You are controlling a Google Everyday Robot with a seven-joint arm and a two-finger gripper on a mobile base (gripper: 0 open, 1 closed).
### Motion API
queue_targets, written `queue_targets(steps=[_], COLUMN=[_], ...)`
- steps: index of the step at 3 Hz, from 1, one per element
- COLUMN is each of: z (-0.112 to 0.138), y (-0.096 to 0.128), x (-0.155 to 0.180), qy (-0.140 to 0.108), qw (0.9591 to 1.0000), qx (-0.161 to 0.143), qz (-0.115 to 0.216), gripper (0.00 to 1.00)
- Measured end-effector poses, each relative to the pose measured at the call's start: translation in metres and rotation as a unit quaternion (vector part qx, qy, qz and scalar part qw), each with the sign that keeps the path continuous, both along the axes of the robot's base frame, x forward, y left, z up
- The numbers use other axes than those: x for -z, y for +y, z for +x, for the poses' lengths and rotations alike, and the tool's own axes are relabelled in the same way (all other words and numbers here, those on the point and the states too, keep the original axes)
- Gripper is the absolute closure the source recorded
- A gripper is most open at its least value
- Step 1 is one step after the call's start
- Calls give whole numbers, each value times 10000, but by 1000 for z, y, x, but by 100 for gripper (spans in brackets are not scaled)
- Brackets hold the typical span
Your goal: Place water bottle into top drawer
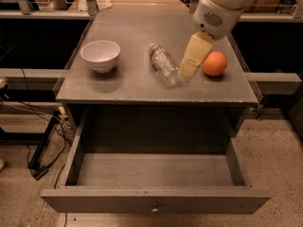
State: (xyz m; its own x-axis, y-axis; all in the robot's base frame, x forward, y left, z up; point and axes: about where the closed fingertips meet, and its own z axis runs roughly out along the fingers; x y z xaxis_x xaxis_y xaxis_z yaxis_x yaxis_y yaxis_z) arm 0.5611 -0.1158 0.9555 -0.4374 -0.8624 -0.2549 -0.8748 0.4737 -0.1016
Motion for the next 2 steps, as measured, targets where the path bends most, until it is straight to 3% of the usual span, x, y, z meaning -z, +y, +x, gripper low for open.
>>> queue_targets(steps=[1,2], z=[37,42], y=[24,27], x=[0,-1], qy=[60,-27], qw=[9999,9998], qx=[38,39], qz=[131,180], gripper=[0,0])
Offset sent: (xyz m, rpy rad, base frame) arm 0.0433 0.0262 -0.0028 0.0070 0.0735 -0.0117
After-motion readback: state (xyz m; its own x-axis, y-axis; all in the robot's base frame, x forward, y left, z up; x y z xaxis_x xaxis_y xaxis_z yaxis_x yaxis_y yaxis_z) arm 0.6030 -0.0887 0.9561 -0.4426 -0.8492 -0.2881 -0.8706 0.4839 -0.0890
